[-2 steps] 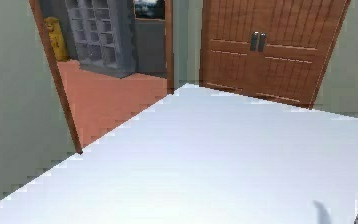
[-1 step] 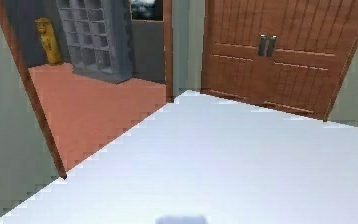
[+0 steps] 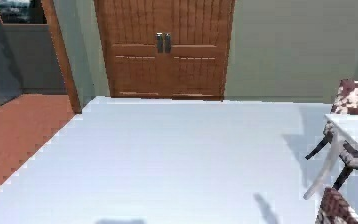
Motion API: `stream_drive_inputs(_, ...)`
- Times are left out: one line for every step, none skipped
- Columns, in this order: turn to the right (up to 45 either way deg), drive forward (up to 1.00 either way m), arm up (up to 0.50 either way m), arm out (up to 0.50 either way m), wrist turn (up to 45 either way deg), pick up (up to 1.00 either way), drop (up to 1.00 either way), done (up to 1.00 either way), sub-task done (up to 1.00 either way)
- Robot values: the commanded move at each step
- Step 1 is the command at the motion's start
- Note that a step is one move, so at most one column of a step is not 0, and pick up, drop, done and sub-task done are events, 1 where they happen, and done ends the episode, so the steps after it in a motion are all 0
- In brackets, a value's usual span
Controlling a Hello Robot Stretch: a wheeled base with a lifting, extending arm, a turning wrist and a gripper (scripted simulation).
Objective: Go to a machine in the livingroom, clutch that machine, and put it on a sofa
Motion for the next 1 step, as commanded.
stream_drive_inputs(0.0, 0.85, 0.00, 0.00, 0.0, 0.00, 0.00, 0.00, 0.00)
